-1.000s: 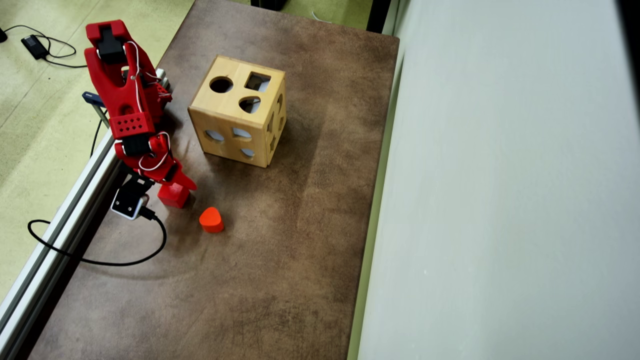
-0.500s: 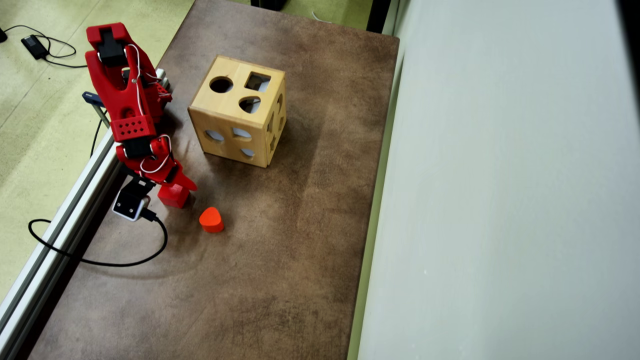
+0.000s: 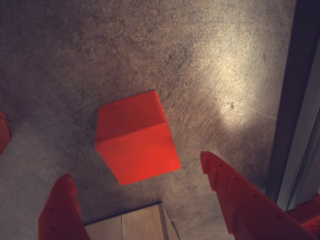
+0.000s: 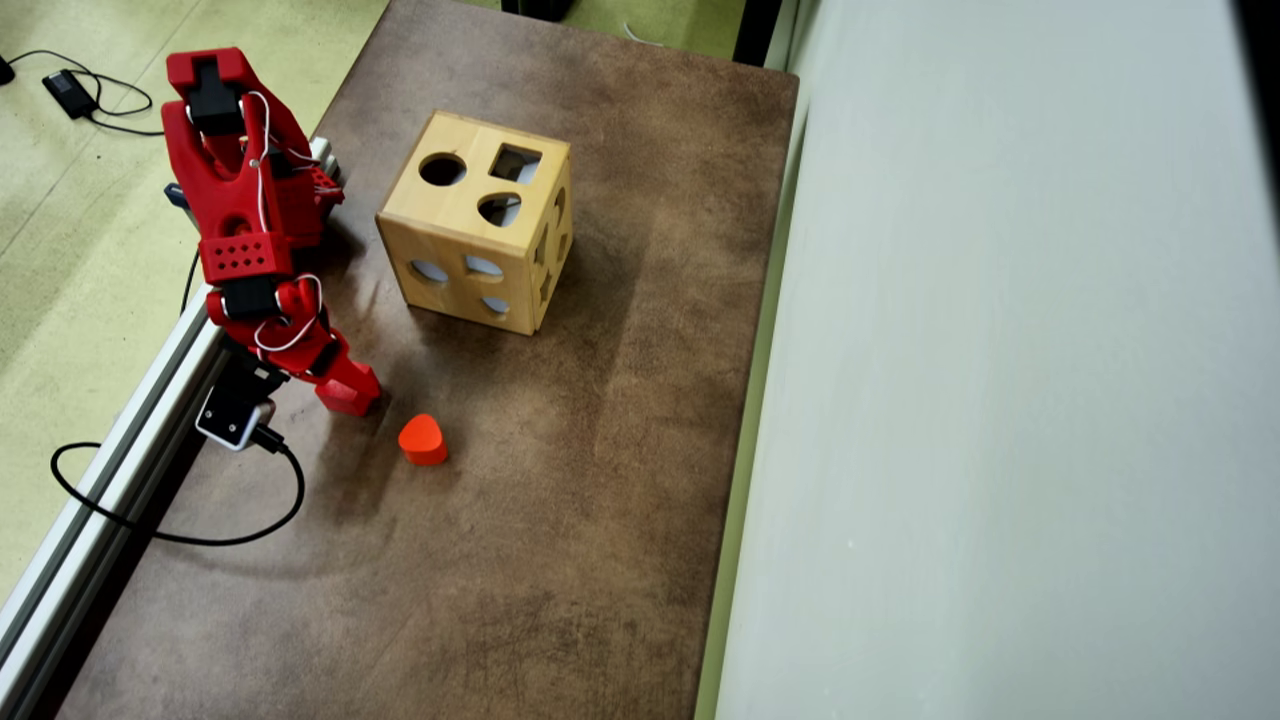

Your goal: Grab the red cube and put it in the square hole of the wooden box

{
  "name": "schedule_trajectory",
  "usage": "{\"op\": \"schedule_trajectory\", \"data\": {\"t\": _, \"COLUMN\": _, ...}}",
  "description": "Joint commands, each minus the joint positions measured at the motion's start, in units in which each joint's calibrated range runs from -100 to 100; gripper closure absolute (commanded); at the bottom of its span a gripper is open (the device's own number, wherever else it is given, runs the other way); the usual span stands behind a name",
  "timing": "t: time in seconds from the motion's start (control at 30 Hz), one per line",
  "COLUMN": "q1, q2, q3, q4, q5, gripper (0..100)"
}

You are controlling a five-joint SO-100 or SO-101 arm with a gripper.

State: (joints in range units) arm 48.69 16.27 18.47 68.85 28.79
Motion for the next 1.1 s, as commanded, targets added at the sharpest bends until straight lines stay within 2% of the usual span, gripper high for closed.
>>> {"op": "schedule_trajectory", "data": {"t": 0.0, "q1": -0.4, "q2": 2.5, "q3": -2.5, "q4": -0.1, "q5": 0.2, "gripper": 61}}
{"op": "schedule_trajectory", "data": {"t": 0.67, "q1": -0.5, "q2": 8.1, "q3": -5.1, "q4": -3.3, "q5": 0.0, "gripper": 62}}
{"op": "schedule_trajectory", "data": {"t": 1.07, "q1": -0.6, "q2": 7.6, "q3": -5.2, "q4": -3.3, "q5": -0.1, "gripper": 97}}
